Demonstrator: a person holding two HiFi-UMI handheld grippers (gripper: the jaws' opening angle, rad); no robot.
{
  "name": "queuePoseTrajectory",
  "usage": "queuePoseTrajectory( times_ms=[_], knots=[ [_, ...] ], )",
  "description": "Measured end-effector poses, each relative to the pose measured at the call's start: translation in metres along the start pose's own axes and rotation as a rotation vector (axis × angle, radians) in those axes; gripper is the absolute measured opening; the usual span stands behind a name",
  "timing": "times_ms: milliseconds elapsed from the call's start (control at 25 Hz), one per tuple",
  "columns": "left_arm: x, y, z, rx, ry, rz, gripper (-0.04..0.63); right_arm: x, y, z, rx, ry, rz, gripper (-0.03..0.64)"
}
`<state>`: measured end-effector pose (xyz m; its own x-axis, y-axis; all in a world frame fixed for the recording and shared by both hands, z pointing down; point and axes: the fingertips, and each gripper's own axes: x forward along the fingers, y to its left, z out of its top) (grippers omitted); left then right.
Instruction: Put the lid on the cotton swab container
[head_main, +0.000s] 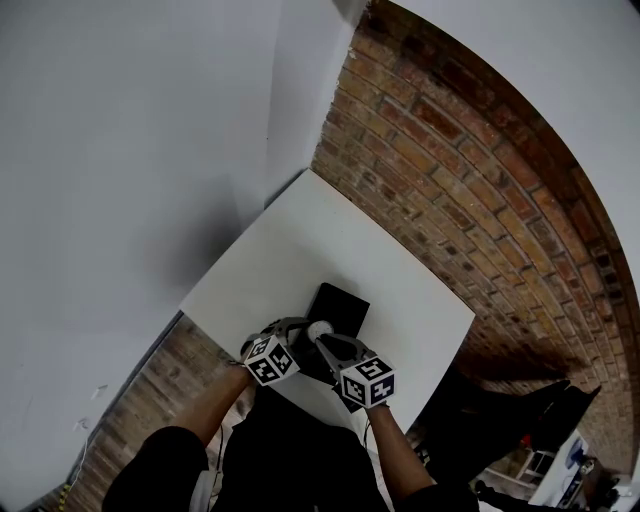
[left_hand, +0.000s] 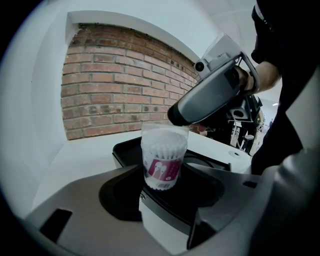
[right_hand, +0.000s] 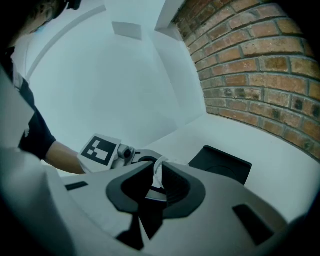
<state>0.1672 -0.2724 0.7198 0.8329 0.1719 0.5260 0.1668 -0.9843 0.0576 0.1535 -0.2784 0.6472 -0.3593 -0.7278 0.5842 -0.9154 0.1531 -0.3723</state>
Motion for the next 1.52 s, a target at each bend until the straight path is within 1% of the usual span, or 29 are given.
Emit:
queuePoseTrajectory(
  times_ms=[680, 1080, 1160, 1320, 1520],
  knots=[
    [0.0, 0.001, 0.001, 0.003, -0.006, -0.004, 0.247, 0.005, -0.003, -0.002, 0.003, 0.016, -0.018, 0.046],
    [0.001, 0.002, 0.001, 0.02, 0.007, -0.002, 0.247, 0.008, -0.005, -0.001, 0.004, 0.055, -0.038, 0.032],
    [0.001, 0.002, 0.001, 0.022, 0.011, -0.001, 0.247, 0.008, -0.005, -0.001, -0.009, 0.066, -0.04, 0.032],
    [0.002, 0.002, 0.001, 0.03, 0.017, 0.001, 0.247, 0.008, -0.006, 0.002, -0.071, 0.075, -0.06, 0.032],
    [0.004, 0.002, 0.001, 0.039, 0.022, 0.0, 0.247, 0.011, -0.009, 0.009, -0.091, 0.064, -0.072, 0.032]
  ],
)
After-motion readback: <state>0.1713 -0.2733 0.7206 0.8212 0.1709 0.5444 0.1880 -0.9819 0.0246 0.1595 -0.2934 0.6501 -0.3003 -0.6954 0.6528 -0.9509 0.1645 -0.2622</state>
